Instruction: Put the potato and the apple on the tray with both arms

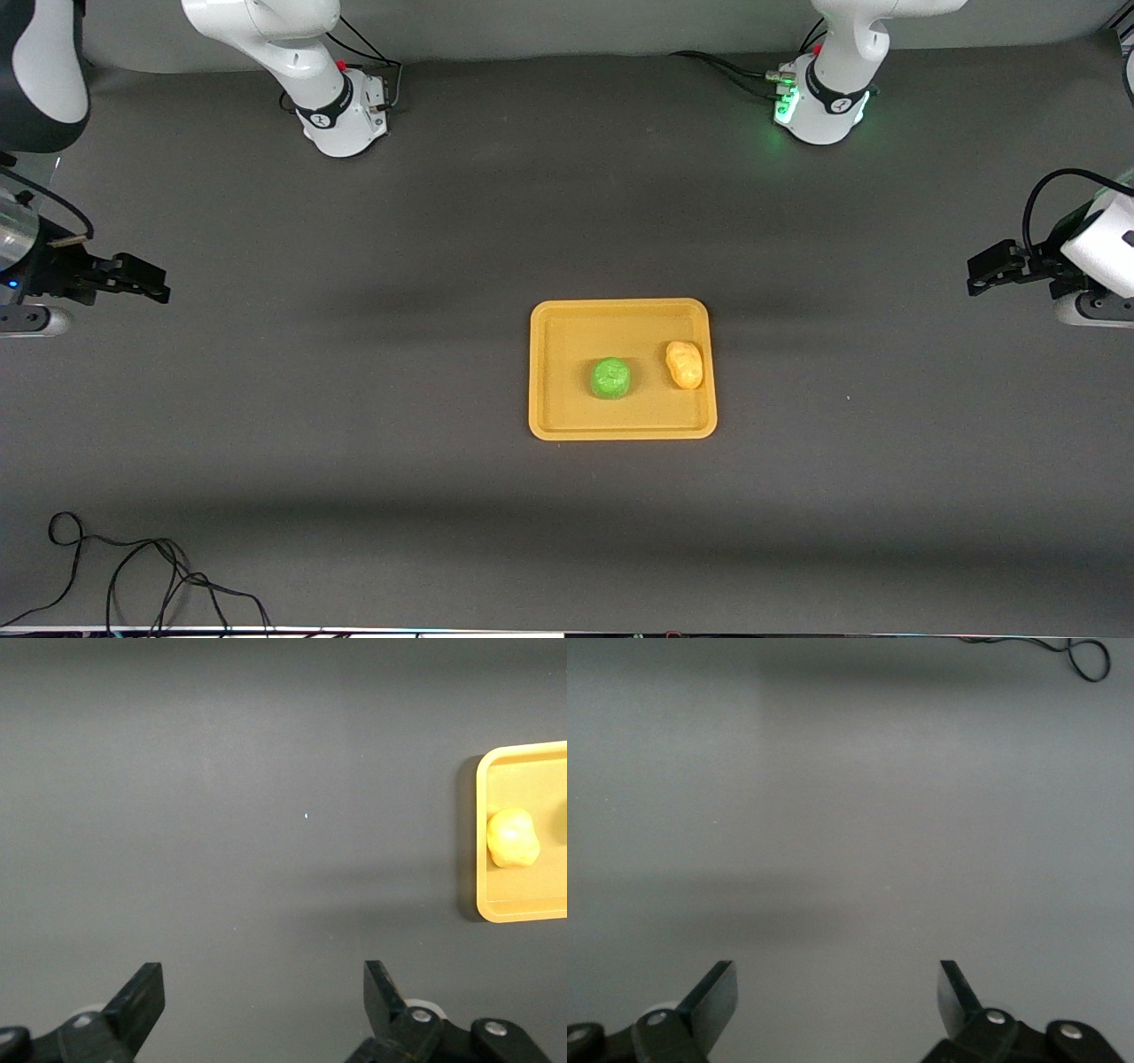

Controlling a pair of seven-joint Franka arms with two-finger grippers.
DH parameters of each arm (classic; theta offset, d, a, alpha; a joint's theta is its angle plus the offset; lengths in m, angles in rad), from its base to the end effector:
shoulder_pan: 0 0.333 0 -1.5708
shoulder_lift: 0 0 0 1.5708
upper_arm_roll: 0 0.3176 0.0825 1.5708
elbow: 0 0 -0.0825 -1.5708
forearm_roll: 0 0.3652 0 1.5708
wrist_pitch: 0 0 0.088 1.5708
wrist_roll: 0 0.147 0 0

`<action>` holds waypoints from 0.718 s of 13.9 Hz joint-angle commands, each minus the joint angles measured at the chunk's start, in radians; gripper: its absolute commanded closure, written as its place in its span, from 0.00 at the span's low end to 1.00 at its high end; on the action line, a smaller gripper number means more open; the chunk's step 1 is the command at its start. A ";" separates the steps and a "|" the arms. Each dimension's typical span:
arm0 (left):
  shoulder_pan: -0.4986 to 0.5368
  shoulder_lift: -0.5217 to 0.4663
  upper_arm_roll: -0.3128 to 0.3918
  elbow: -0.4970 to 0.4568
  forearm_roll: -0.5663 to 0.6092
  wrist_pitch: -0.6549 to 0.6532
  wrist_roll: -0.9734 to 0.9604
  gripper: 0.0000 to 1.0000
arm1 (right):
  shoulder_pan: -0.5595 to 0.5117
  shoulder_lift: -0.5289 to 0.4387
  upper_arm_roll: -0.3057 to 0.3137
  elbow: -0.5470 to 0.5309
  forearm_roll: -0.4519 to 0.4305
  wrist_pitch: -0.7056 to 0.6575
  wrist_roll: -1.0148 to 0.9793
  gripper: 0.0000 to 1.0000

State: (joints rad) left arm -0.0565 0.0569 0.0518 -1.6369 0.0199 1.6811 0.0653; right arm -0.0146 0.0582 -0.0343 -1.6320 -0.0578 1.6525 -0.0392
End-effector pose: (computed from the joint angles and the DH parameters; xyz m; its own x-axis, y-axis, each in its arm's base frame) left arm 0.5591 -0.0006 0.5344 0.9973 -0.0722 -0.0141 -0.0725 -0.9971 -0.0218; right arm 0.5546 -0.0348 0.5337 0.9992 -0.0050 -0.0401 -0.0027 -0.9983 0.0578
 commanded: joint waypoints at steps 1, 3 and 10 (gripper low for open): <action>-0.002 -0.009 0.003 -0.004 0.005 -0.006 0.018 0.00 | -0.007 -0.031 0.010 0.001 0.016 0.007 -0.015 0.00; -0.005 -0.011 0.003 -0.003 0.005 -0.009 0.018 0.00 | -0.005 -0.038 0.010 0.003 0.015 0.003 -0.013 0.00; -0.008 -0.009 0.003 -0.003 0.008 -0.009 0.018 0.00 | -0.004 -0.023 0.019 0.040 0.018 -0.094 -0.002 0.00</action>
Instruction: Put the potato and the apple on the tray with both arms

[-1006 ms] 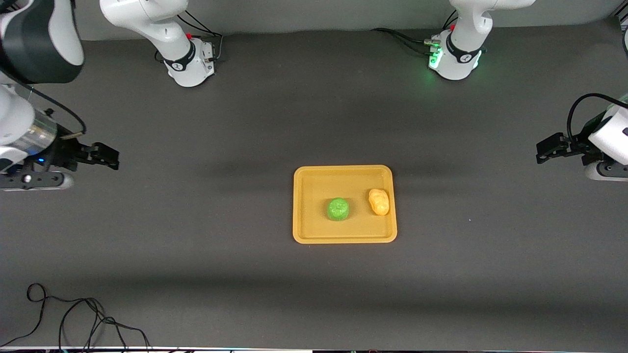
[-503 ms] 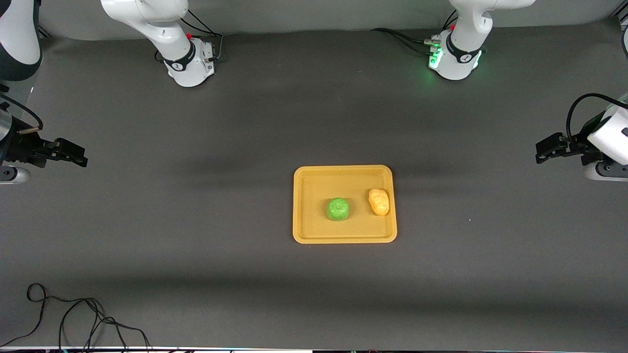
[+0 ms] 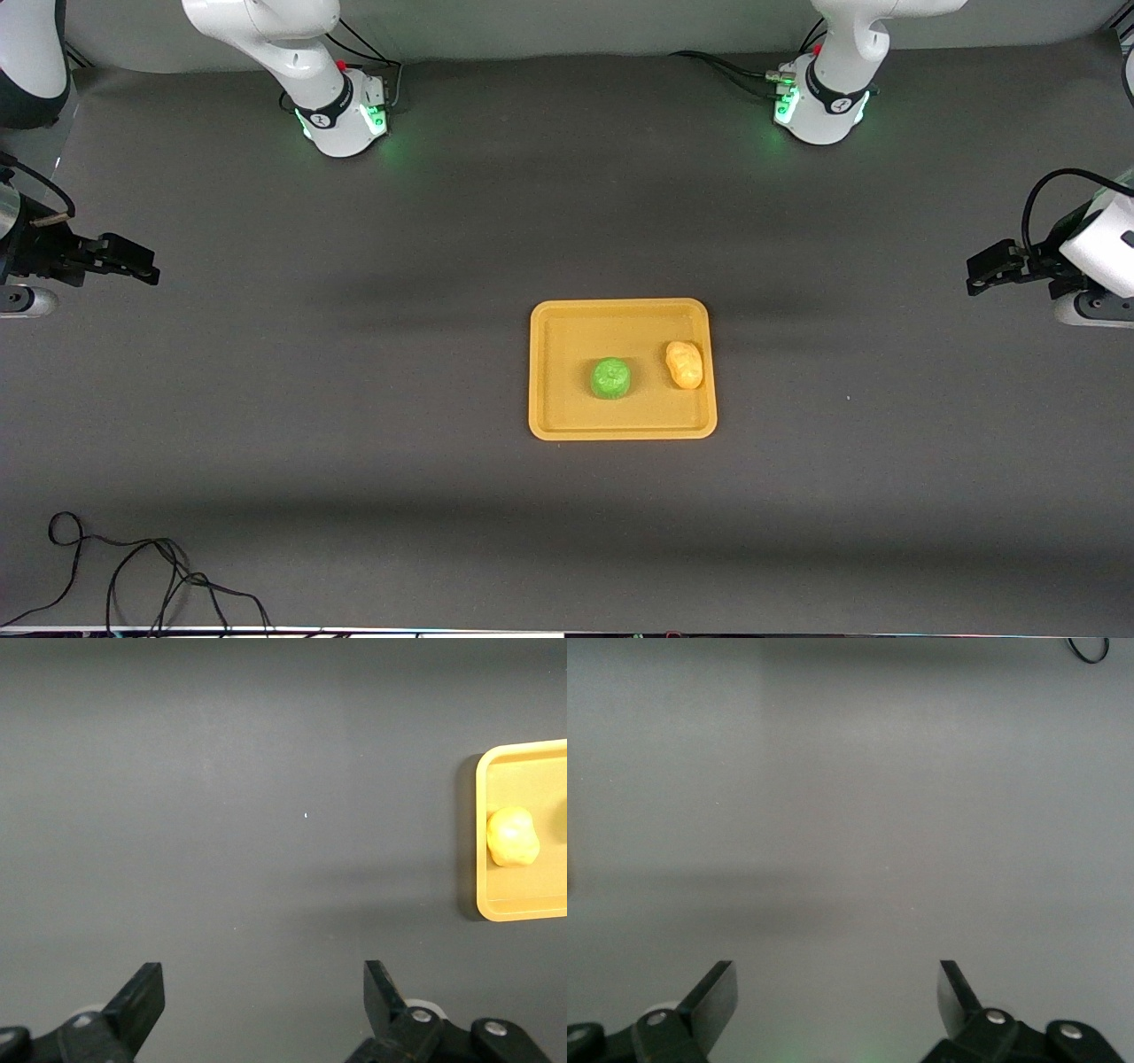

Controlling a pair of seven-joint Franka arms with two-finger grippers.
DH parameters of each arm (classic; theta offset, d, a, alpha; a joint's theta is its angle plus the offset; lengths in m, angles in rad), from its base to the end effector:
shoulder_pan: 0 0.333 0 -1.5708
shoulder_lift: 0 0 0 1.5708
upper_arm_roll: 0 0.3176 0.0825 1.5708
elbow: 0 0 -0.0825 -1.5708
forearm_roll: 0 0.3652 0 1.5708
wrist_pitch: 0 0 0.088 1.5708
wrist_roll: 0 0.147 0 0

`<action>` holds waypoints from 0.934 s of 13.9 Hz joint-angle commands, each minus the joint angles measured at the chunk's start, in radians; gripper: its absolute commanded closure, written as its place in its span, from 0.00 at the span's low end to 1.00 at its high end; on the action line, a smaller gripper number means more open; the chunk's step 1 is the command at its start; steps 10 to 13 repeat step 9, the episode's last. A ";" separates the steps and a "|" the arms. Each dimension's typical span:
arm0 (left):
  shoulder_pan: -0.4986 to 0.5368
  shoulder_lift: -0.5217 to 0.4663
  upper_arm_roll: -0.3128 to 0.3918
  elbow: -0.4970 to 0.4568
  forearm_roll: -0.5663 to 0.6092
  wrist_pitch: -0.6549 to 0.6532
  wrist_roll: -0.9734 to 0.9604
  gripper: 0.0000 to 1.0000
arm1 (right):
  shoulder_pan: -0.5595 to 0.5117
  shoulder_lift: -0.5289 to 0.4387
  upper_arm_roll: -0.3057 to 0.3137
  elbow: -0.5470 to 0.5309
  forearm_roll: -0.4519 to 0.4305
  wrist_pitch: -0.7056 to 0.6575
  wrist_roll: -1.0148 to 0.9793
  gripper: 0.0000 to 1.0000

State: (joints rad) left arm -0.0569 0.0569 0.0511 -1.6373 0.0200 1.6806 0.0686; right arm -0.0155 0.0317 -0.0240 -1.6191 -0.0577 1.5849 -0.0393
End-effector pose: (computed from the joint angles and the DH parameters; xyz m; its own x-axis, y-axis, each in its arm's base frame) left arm 0.5590 -0.0011 0.5342 0.9970 -0.0765 -0.0151 -0.0769 -0.9968 -0.0218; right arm 0.5405 -0.0296 0.5487 0.9977 0.0006 -0.0681 0.0044 -0.9984 0.0556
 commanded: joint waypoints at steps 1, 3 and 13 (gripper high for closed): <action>-0.009 -0.008 0.004 -0.003 0.008 -0.010 0.014 0.00 | -0.003 0.004 0.009 0.027 0.024 -0.026 -0.002 0.00; -0.009 -0.008 0.004 -0.001 0.008 -0.012 0.016 0.00 | -0.004 0.002 0.003 0.027 0.070 -0.026 -0.007 0.00; -0.011 -0.008 0.001 0.002 0.008 -0.015 0.016 0.00 | -0.004 -0.001 0.001 0.030 0.079 -0.028 -0.008 0.00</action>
